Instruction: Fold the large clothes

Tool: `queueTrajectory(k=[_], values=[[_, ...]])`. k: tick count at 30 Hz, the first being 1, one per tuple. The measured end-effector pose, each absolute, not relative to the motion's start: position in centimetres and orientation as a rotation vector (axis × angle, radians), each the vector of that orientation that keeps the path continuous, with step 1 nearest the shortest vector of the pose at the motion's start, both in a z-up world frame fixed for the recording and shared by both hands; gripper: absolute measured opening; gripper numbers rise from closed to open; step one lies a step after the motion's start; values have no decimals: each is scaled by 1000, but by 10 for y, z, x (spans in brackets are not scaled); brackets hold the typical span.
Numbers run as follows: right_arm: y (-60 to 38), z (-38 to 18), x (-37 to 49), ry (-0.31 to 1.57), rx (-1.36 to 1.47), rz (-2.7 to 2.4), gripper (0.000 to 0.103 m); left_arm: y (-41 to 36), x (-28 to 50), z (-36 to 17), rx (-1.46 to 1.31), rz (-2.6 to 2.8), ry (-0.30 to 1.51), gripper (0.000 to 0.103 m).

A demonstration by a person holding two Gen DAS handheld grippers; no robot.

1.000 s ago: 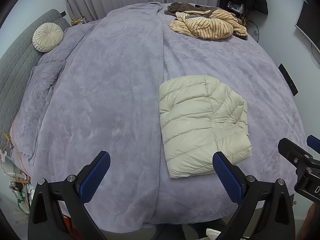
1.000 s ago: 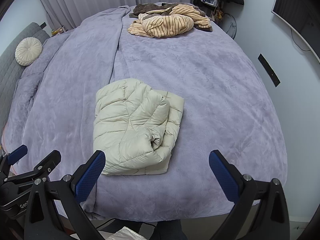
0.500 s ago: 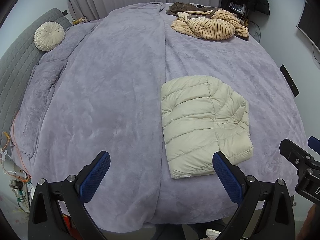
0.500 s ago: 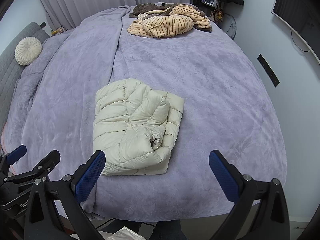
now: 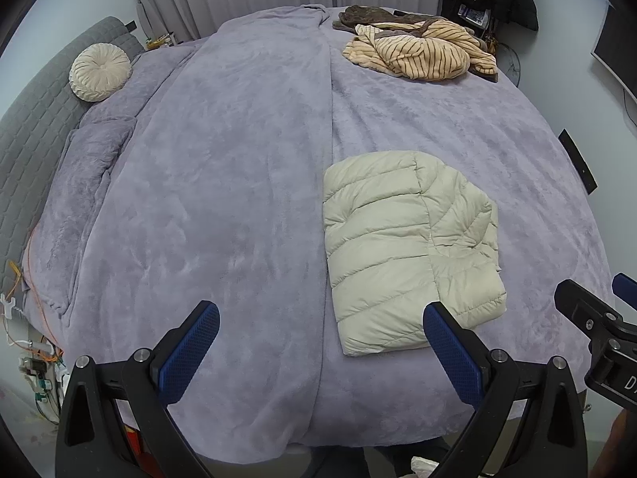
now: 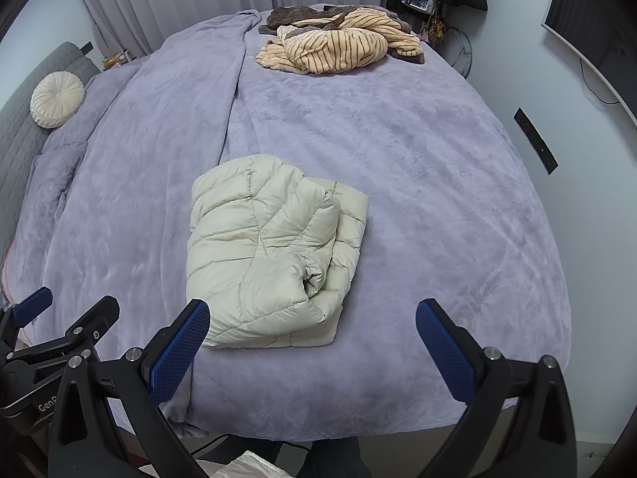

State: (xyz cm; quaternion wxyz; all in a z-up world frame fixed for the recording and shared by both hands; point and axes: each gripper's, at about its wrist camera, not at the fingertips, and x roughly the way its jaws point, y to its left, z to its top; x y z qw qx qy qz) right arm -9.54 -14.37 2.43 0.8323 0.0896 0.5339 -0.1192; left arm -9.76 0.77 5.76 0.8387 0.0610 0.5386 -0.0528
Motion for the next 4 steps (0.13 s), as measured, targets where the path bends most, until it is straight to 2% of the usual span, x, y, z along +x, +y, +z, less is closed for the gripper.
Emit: queueTrajectory(k=[4], values=[[-143,24,-95,1131,188,-253,103,9,-96,58,129,-123,1143,102]])
